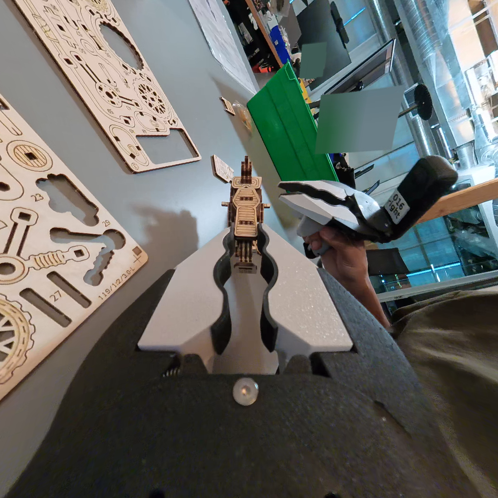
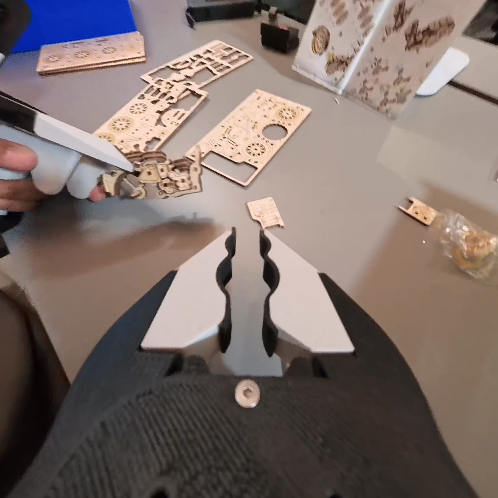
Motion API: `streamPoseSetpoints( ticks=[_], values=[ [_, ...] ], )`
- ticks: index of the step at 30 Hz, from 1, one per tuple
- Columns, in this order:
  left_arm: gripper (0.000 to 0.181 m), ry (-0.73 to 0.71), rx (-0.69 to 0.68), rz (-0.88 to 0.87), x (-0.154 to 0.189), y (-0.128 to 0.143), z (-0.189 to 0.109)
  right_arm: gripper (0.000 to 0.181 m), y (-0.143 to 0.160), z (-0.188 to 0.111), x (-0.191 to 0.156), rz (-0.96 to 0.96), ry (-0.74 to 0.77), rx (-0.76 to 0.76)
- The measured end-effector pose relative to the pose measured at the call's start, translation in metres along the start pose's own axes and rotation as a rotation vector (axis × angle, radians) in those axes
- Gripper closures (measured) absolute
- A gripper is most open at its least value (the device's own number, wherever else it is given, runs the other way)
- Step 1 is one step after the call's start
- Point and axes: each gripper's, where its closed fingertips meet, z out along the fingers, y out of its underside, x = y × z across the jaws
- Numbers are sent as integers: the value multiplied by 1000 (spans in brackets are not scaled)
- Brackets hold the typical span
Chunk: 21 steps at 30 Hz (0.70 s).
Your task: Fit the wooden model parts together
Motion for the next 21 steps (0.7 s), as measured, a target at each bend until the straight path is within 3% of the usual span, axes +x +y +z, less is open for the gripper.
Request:
streamPoseSetpoints(
  ticks=[9, 21],
  values=[
    [166, -3, -21, 29, 1, 5, -1, 167, -8, 4, -25, -123, -20, 26],
    [166, -15, -34, 57, 2, 7, -2, 168, -9, 3, -27, -63, -54, 41]
  ],
)
